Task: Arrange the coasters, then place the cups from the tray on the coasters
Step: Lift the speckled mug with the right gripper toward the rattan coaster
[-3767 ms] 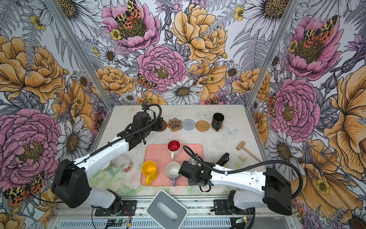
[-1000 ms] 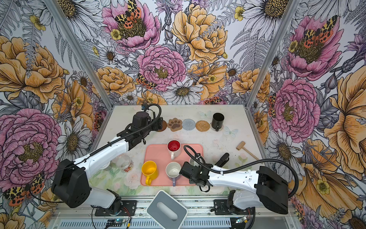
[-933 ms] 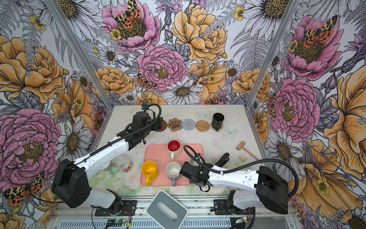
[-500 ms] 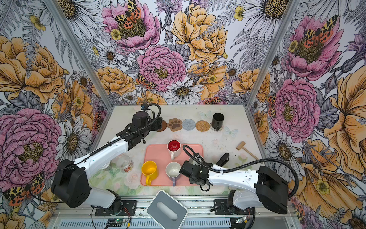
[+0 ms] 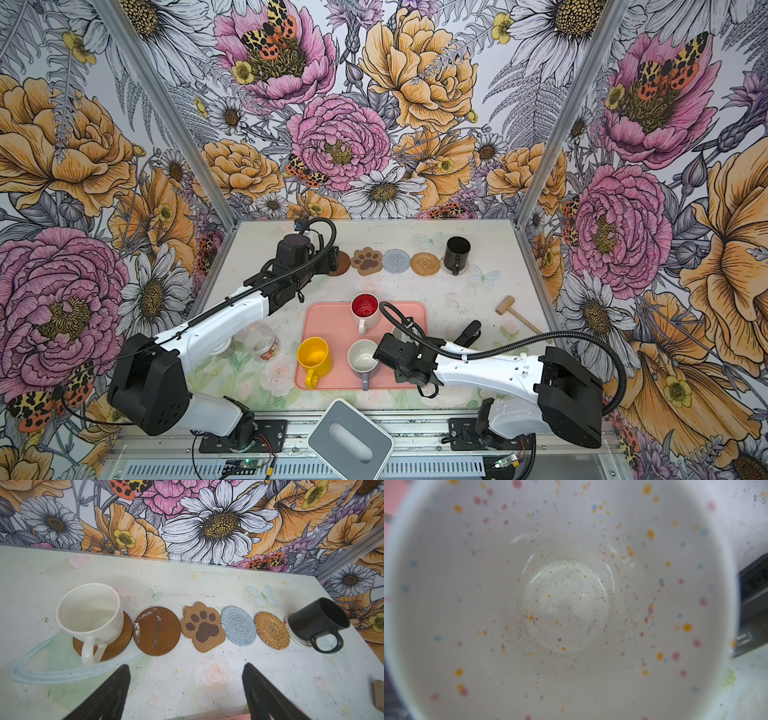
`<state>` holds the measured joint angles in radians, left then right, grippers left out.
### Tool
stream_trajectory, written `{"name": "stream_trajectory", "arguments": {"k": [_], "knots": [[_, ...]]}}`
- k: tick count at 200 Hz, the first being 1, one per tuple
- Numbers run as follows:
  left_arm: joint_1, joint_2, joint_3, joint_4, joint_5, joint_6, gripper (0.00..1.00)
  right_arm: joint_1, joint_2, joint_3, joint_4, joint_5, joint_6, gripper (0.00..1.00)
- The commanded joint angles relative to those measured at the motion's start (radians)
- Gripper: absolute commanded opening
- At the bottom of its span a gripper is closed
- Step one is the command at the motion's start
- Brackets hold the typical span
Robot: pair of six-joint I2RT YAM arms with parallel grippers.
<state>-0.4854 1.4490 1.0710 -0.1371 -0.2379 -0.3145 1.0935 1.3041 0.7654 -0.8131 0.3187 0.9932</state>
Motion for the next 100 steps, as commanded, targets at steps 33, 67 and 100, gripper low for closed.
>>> {"name": "stream_trajectory", "arguments": {"k": [33,67,100], "knots": [[0.017,-0.024,-0.013,0.011,0.017,-0.014,0.86,-0.024,-0.009,0.069,0.018,0.089,-0.034,0.00],[0.019,-0.024,-0.015,0.010,0.017,-0.014,0.86,-0.039,-0.012,0.077,0.019,0.100,-0.051,0.00],[0.021,-0.026,-0.016,0.011,0.019,-0.015,0.86,-0.058,-0.019,0.085,0.020,0.115,-0.068,0.00]]}}
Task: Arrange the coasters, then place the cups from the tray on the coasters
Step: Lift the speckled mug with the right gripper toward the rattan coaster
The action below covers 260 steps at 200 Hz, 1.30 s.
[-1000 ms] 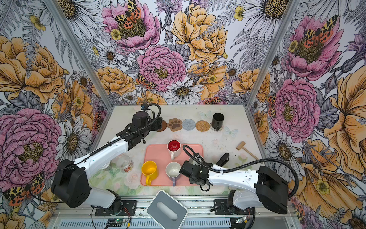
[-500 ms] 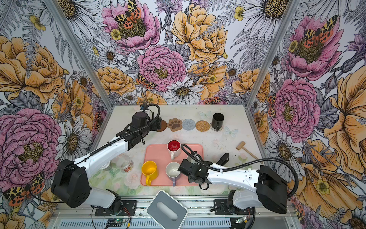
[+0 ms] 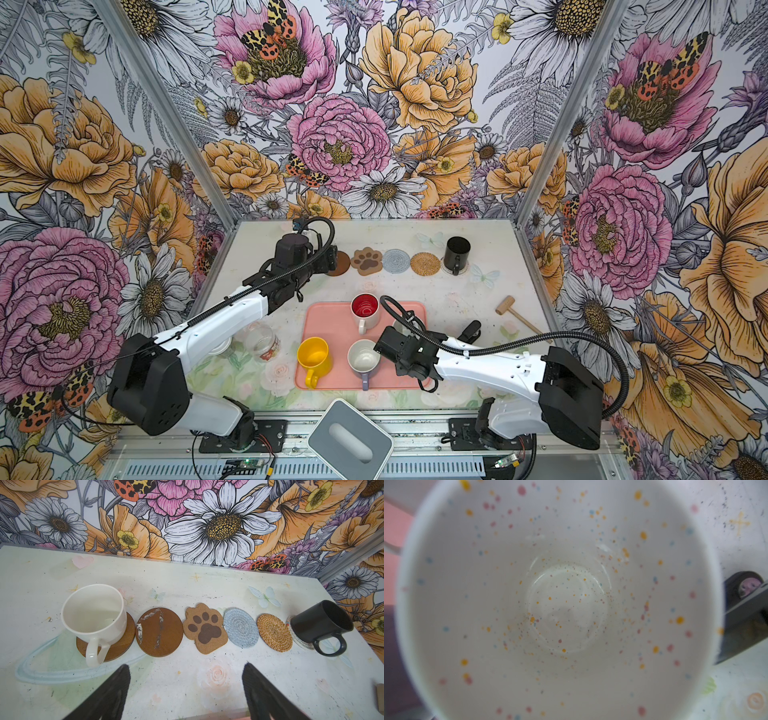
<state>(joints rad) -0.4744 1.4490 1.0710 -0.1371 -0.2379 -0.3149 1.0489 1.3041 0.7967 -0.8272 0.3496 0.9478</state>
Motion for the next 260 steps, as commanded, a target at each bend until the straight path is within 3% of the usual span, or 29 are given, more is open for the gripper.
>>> {"name": "stream_trajectory", "arguments": {"k": [1,136,260], "knots": [[0.010,-0.026,-0.016,0.011,0.019,-0.015,0.86,-0.014,-0.019,0.054,0.034,0.085,-0.024,0.00],[0.012,-0.030,-0.022,0.014,0.022,-0.020,0.86,-0.078,-0.027,0.105,0.040,0.135,-0.093,0.00],[0.018,-0.033,-0.030,0.016,0.020,-0.021,0.86,-0.330,0.047,0.249,0.190,0.076,-0.347,0.00]]}}
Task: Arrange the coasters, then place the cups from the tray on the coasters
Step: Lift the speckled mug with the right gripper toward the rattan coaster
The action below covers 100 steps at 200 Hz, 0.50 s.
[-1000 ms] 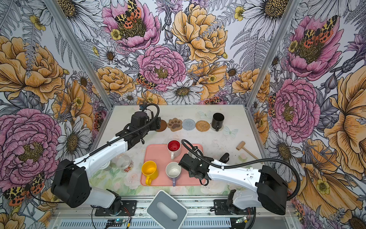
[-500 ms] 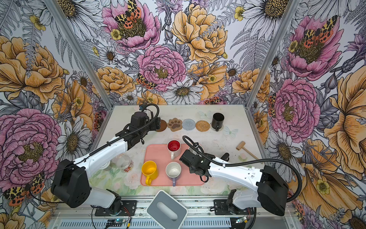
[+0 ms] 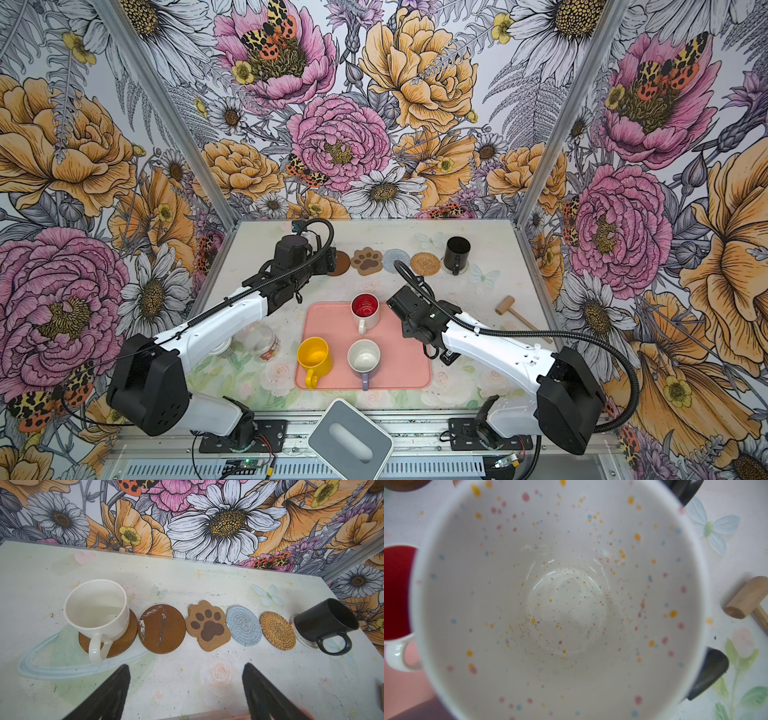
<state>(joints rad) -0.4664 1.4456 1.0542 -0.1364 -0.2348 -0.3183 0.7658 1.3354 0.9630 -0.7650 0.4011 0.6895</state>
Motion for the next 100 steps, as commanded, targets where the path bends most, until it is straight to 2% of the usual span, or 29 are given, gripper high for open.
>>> {"name": "stream_trajectory", "arguments": {"k": [1,100], "knots": [[0.010,-0.030,-0.013,0.016,0.018,-0.018,0.86,-0.050,0.017,0.085,0.131,0.023,-0.091,0.00],[0.028,-0.025,-0.020,0.024,0.019,-0.021,0.86,-0.266,0.242,0.258,0.283,-0.089,-0.233,0.00]]}}
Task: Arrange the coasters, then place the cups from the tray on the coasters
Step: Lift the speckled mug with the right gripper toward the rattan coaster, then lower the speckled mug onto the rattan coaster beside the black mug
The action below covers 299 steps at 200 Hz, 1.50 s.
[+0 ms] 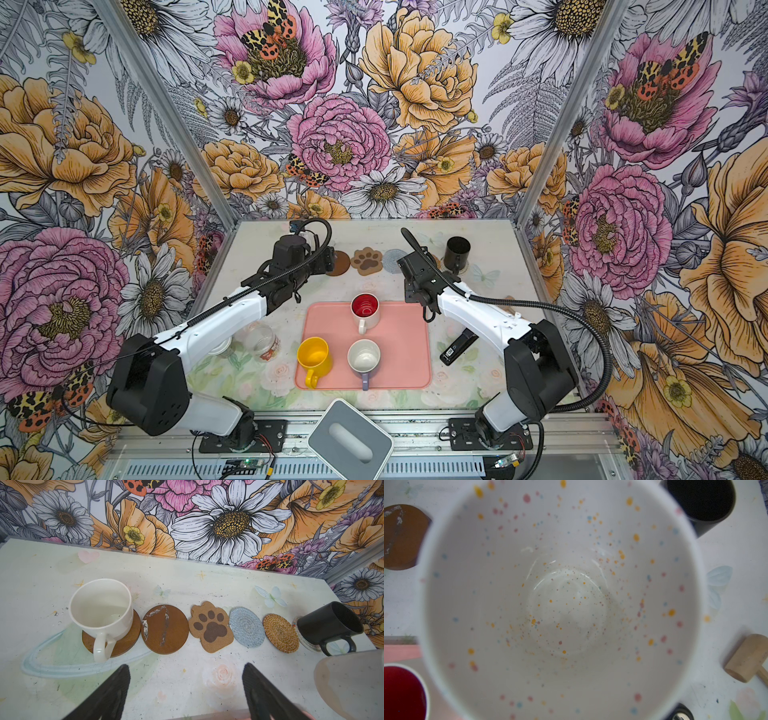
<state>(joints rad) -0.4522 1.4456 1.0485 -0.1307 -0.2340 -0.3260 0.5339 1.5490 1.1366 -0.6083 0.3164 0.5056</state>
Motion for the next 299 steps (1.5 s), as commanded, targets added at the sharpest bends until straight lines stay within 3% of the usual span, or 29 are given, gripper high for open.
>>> {"name": "stream_trajectory", "arguments": {"k": [1,133,299], "knots": [[0.014,-0.025,-0.015,0.019,0.018,-0.013,0.86,-0.034,0.033,0.086,0.127,-0.005,-0.051,0.00],[0.034,0.021,0.010,0.017,0.054,-0.021,0.86,-0.199,0.325,0.332,0.165,-0.108,-0.161,0.00],[0.033,0.071,0.044,0.005,0.070,-0.030,0.86,-0.243,0.442,0.382,0.166,-0.103,-0.174,0.00]]}}
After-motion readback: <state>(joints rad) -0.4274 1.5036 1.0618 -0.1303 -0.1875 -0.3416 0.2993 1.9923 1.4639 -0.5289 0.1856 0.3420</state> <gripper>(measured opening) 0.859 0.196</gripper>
